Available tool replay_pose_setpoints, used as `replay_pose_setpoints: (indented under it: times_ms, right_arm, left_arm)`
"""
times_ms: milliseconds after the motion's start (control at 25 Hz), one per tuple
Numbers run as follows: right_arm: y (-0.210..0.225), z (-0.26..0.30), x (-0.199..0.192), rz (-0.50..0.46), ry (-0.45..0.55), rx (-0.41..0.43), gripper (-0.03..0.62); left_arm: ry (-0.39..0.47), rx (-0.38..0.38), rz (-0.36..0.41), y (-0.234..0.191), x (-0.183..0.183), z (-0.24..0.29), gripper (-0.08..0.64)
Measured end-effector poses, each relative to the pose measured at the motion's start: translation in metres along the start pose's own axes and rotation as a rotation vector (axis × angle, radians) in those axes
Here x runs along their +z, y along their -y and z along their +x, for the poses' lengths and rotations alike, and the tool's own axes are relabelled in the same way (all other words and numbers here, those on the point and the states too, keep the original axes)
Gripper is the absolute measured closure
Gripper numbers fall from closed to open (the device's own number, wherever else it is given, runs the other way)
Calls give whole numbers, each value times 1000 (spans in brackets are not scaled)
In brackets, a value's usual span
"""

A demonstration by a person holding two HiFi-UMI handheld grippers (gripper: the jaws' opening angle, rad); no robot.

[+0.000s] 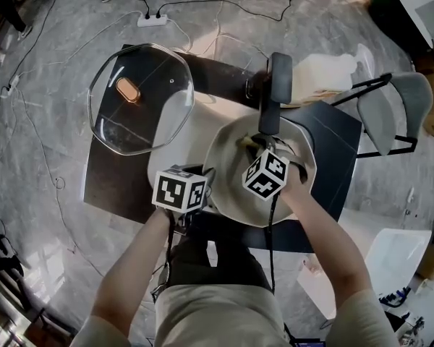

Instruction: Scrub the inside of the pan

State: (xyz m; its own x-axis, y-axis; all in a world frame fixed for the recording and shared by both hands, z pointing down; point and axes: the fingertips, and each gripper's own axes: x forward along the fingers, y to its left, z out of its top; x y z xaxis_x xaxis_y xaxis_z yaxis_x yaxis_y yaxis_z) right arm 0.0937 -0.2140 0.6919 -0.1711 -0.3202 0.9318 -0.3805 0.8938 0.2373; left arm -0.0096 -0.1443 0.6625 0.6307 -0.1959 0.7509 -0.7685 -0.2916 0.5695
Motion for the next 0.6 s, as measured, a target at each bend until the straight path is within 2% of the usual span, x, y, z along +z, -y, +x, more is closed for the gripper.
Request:
replay_pose_setpoints:
  times_ms: [120,280,480,600]
  right_arm:
    - [13,-4,-25,-64,-83,-50,485]
    - [18,-17,-58,-72,-201,-29,486]
    - [-7,-44,-97,-91,-371,102,486]
    - [-31,-60,-112,-112,-422,197,489]
  left_arm:
    - [2,-1,-13,-1,-2,1,471]
    - [5,4,-7,-1,0,-1,471]
    - [10,8,6,1,5,-4,471]
    - [12,9,1,0,7,-3,471]
